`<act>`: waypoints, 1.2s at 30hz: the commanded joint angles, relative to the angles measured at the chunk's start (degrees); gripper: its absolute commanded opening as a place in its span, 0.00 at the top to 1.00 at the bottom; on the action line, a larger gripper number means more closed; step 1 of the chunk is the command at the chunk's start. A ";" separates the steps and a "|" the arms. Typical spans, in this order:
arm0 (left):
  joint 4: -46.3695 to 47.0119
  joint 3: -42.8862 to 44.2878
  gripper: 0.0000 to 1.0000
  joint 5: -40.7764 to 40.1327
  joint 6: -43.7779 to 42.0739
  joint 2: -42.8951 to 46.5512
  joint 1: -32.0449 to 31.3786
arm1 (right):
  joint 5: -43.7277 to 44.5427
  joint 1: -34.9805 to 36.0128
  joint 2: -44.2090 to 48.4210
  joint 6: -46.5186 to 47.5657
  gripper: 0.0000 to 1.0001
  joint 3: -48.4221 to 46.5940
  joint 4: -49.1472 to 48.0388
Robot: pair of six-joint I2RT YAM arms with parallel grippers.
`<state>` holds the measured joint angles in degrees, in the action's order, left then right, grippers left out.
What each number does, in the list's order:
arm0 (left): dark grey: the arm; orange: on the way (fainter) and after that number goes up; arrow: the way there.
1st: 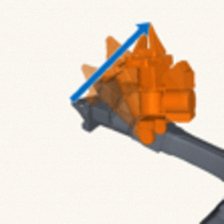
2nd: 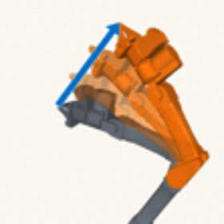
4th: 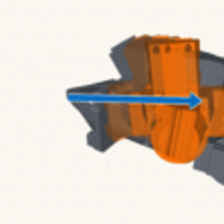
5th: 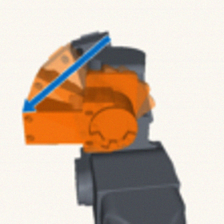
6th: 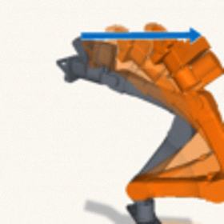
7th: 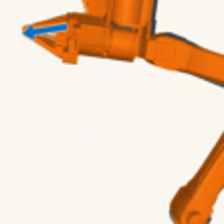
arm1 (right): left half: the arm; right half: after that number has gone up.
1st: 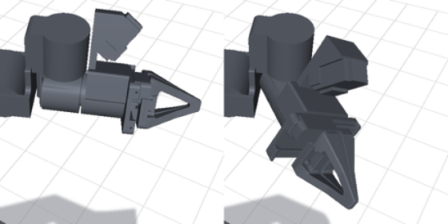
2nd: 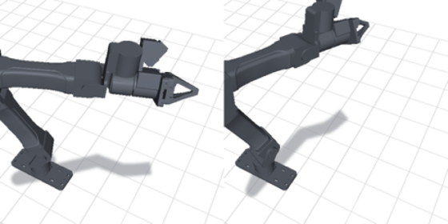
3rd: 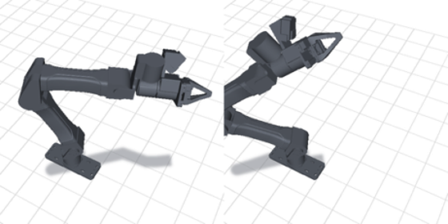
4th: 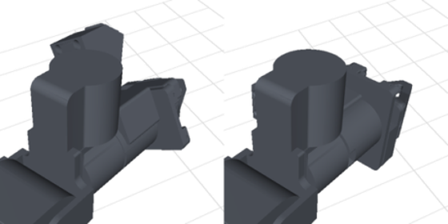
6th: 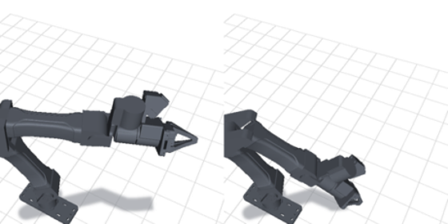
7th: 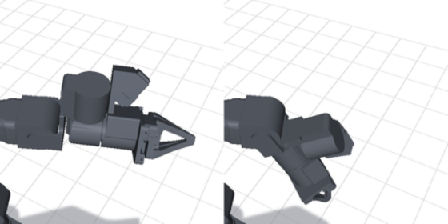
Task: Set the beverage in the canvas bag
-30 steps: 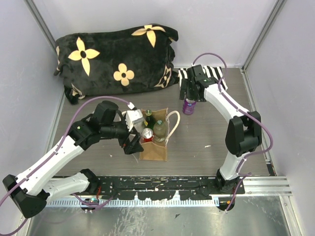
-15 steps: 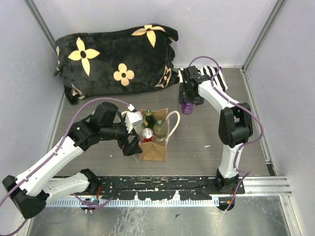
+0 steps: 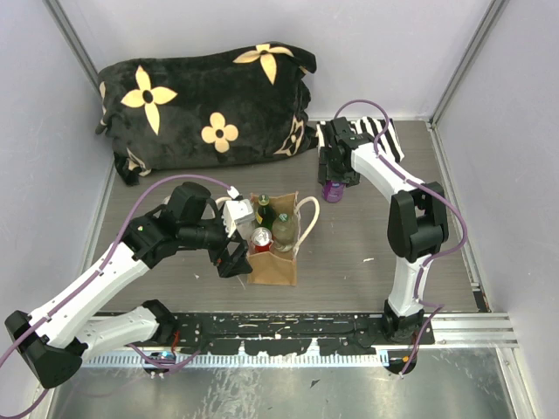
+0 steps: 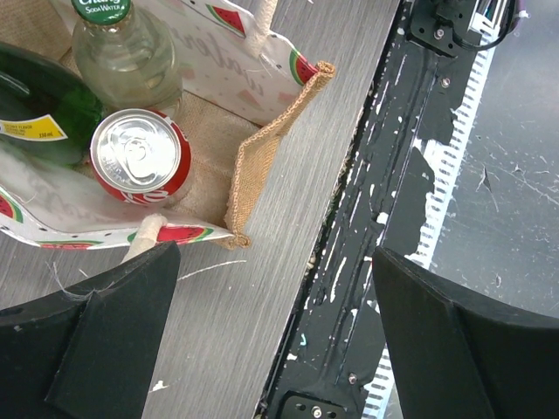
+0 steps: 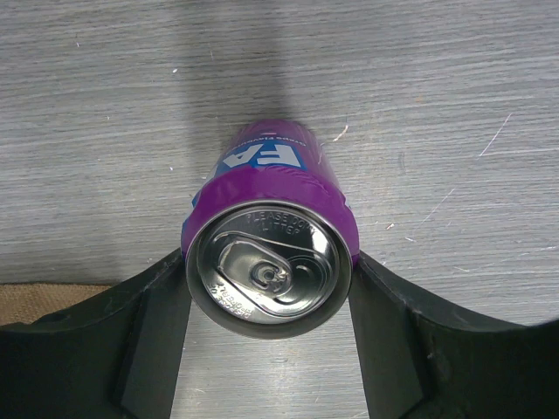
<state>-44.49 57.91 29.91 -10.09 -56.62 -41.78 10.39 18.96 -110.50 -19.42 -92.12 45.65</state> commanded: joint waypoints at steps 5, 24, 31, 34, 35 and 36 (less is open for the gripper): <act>-0.22 -1.16 0.02 -0.23 -0.72 0.66 -0.07 | -1.58 -0.02 7.31 0.99 0.99 -2.64 0.70; 1.88 -4.87 0.02 -0.28 -3.27 1.03 -0.28 | -3.26 7.77 15.87 0.51 0.99 -20.46 10.35; 7.20 -5.13 0.02 1.33 -3.18 -1.76 -1.78 | -3.18 14.03 20.80 -1.32 0.99 -23.02 10.59; 8.52 -4.52 0.02 0.70 -3.46 -2.62 -2.40 | -3.48 16.62 23.14 -2.51 0.99 -21.53 10.16; 8.67 -4.46 0.02 0.49 -3.76 -2.80 -2.71 | -3.64 17.49 23.86 -3.00 0.99 -20.77 9.95; 8.84 -4.58 0.02 0.31 -4.27 -2.99 -3.02 | -3.78 18.27 24.59 -3.41 0.99 -19.87 9.59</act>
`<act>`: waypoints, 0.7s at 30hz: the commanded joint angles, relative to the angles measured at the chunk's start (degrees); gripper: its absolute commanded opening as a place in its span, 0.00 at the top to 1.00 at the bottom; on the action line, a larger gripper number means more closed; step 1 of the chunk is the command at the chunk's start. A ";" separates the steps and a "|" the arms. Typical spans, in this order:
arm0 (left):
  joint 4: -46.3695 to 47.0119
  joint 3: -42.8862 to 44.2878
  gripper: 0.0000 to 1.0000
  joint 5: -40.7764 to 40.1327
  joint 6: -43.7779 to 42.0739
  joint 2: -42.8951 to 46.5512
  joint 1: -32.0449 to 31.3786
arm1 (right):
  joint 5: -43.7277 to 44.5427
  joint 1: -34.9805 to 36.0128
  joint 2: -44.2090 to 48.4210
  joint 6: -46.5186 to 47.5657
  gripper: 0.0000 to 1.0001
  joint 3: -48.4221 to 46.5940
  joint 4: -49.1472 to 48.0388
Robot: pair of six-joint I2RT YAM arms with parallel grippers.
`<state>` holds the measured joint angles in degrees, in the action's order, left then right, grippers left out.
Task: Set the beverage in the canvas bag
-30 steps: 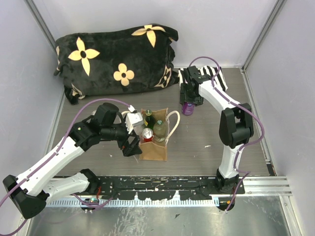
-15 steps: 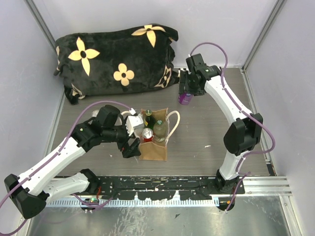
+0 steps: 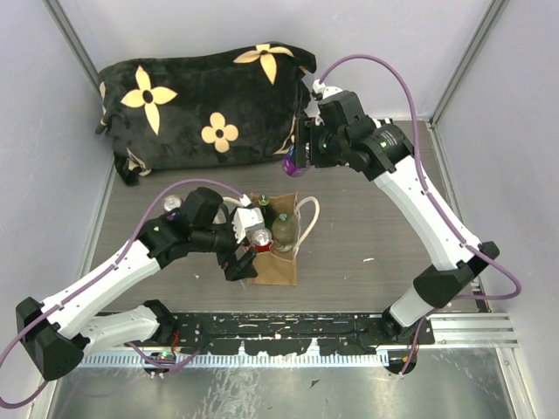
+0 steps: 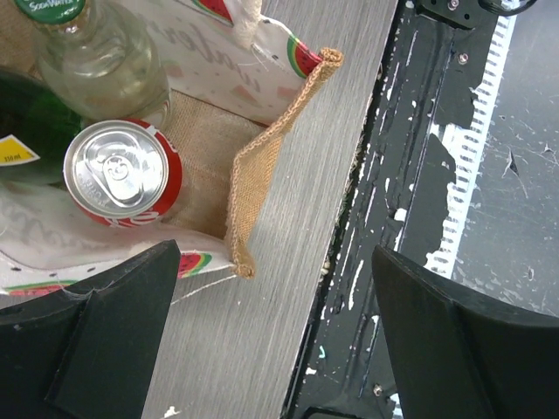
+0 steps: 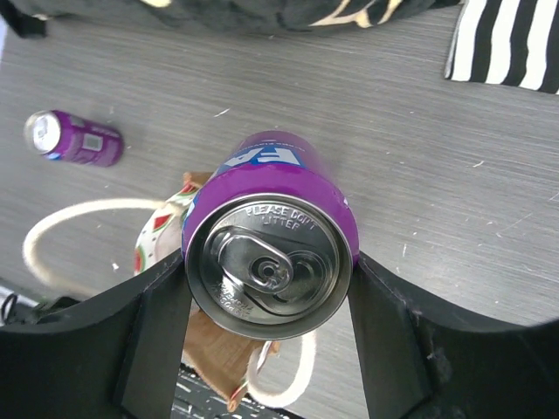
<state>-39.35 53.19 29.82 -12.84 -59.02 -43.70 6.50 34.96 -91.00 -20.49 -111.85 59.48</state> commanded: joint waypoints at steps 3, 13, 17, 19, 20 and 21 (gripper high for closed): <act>4.61 -1.32 0.02 -1.02 -2.82 -0.89 -2.16 | 0.04 4.97 6.55 -3.16 0.99 2.06 -4.72; 11.30 -8.12 0.02 -6.60 -6.98 -1.44 -3.24 | -1.27 10.11 8.30 -4.18 0.99 9.12 -6.67; 11.06 -8.98 0.02 -5.75 -6.15 -0.48 -3.30 | -1.54 12.11 8.45 -4.59 0.99 10.23 -6.17; 10.23 -8.79 0.02 -5.21 -5.96 0.09 -3.28 | -1.75 13.24 8.68 -5.09 0.99 10.97 -5.88; 9.77 -8.58 0.02 -5.01 -5.92 0.28 -3.26 | -1.76 13.88 8.80 -5.26 0.99 11.26 -5.75; 9.30 -8.47 0.02 -4.73 -5.89 0.43 -3.23 | -1.79 14.50 8.82 -5.44 0.99 11.56 -5.57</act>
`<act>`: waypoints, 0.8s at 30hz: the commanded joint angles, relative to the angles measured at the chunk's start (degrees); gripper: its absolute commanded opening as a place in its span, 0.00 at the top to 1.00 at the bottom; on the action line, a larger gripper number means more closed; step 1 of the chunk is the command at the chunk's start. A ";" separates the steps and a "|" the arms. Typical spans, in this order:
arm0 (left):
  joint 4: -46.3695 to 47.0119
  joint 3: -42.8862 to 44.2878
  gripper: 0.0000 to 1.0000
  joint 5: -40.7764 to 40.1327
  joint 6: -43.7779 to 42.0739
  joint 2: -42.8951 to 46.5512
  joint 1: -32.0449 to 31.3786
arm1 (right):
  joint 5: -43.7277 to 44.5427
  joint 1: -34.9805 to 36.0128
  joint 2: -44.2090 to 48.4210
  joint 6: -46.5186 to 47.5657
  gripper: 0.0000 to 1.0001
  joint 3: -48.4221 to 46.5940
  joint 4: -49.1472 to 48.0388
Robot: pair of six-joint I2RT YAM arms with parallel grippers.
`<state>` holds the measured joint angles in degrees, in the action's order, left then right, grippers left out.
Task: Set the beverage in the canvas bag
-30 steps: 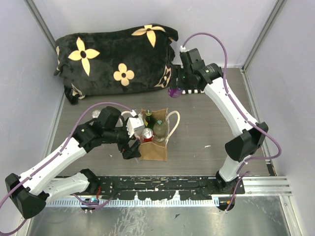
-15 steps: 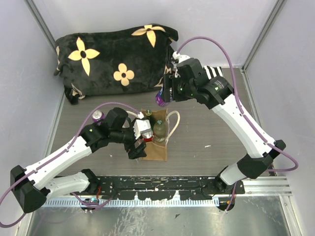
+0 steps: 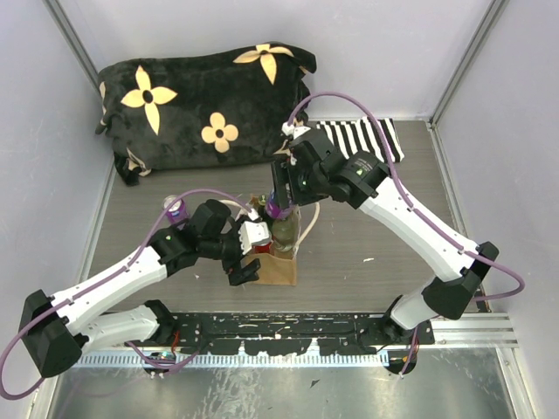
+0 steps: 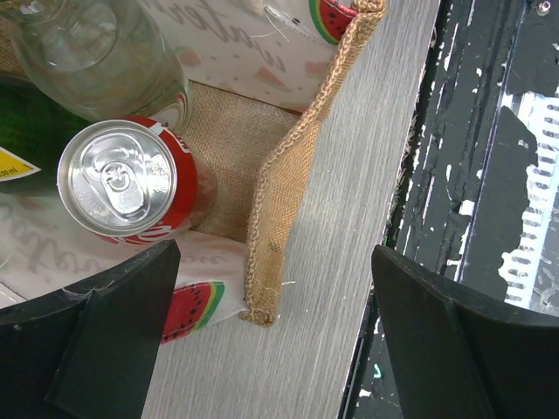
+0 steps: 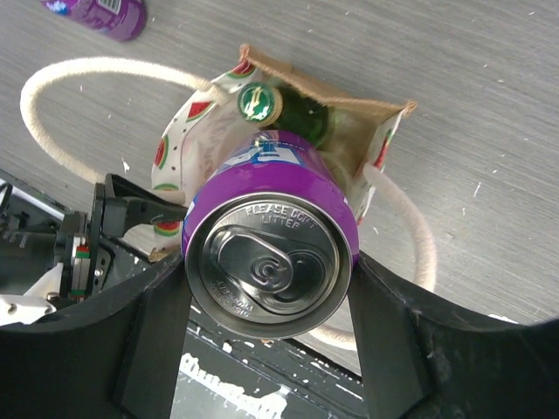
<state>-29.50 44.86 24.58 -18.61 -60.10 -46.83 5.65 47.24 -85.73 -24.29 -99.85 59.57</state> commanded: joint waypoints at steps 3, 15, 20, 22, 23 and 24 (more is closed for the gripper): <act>-1.02 0.19 0.02 1.59 0.31 2.27 -0.26 | -0.52 4.03 3.56 -2.12 0.99 0.36 -4.54; -4.93 2.26 0.02 5.05 1.49 5.67 -2.55 | 1.16 7.77 5.95 -4.89 0.99 7.04 -3.08; -5.75 1.89 0.02 5.53 1.35 6.16 -2.77 | 1.29 8.41 6.69 -5.57 0.99 10.64 -2.91; -5.77 1.85 0.02 5.56 1.30 6.24 -2.76 | 1.38 8.57 6.84 -5.80 0.99 12.16 -3.00; -5.77 1.85 0.02 5.55 1.30 6.22 -2.74 | 1.38 8.66 6.93 -5.82 0.99 12.94 -3.12; -5.85 1.89 0.02 5.47 1.22 6.21 -2.74 | 1.38 8.75 7.04 -5.93 0.99 13.78 -3.34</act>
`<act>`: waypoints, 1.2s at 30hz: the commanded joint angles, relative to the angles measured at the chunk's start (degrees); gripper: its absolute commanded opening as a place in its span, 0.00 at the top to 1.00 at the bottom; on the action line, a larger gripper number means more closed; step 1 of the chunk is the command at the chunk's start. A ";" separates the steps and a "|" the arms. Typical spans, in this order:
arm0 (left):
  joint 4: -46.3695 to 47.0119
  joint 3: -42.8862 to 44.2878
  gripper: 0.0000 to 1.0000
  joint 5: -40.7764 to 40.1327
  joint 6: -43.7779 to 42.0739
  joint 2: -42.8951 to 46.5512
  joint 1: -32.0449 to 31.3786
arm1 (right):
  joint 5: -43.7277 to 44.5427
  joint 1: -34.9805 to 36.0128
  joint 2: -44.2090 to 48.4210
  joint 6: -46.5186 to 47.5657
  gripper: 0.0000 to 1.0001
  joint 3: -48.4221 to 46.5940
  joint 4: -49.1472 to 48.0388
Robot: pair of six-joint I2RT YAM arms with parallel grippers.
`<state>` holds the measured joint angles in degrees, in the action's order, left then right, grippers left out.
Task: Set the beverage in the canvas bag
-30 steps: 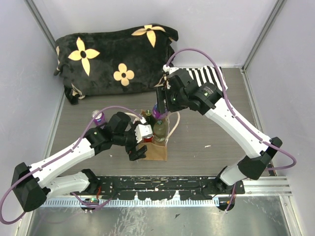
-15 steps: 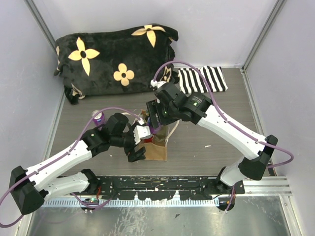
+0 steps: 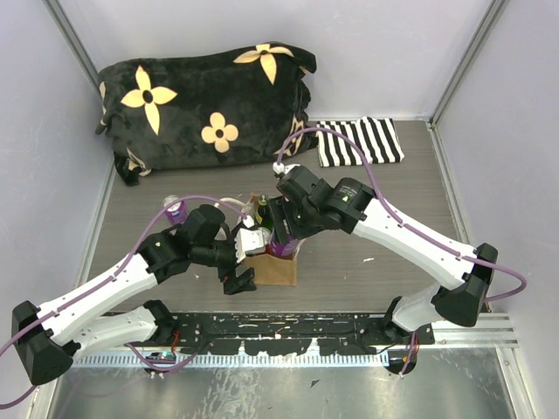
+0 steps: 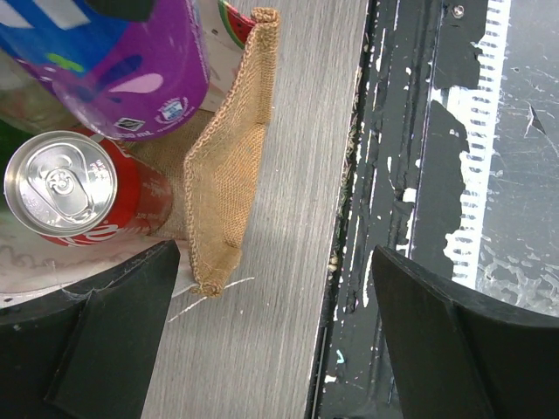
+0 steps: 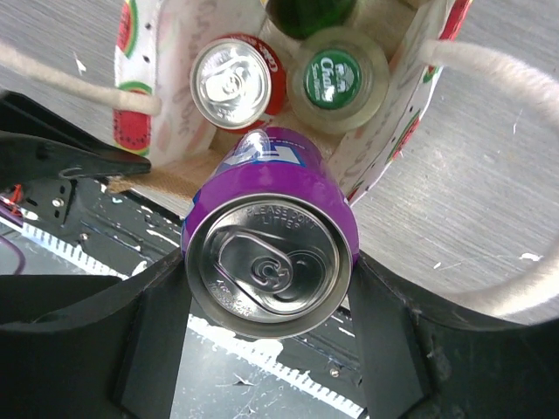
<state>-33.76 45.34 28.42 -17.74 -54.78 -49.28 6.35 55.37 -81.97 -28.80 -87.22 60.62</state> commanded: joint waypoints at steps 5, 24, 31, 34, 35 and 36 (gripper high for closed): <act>-1.75 1.31 0.02 1.39 0.03 1.05 -0.29 | 0.65 1.09 3.33 -1.86 0.99 4.13 -5.84; -2.03 0.95 0.02 0.84 -0.79 1.44 -0.36 | 4.31 1.71 -2.71 -2.32 0.99 8.85 -10.19; -2.19 0.64 0.02 0.71 -1.23 1.92 -0.32 | 4.65 1.73 -5.25 -3.76 0.99 8.70 -10.63; -2.19 0.47 0.02 0.92 -1.25 1.99 -0.34 | 4.90 1.72 -6.58 -4.86 0.99 8.31 -9.64; -2.20 0.45 0.02 0.93 -1.24 2.09 -0.35 | 5.16 1.69 -7.06 -5.21 0.99 8.19 -9.12; -2.19 0.38 0.02 0.89 -1.25 2.10 -0.37 | 5.47 1.75 -7.43 -5.53 0.99 8.19 -8.70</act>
<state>-34.26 45.34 28.47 -18.44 -53.71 -49.30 9.15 56.90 -89.06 -31.57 -77.23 53.54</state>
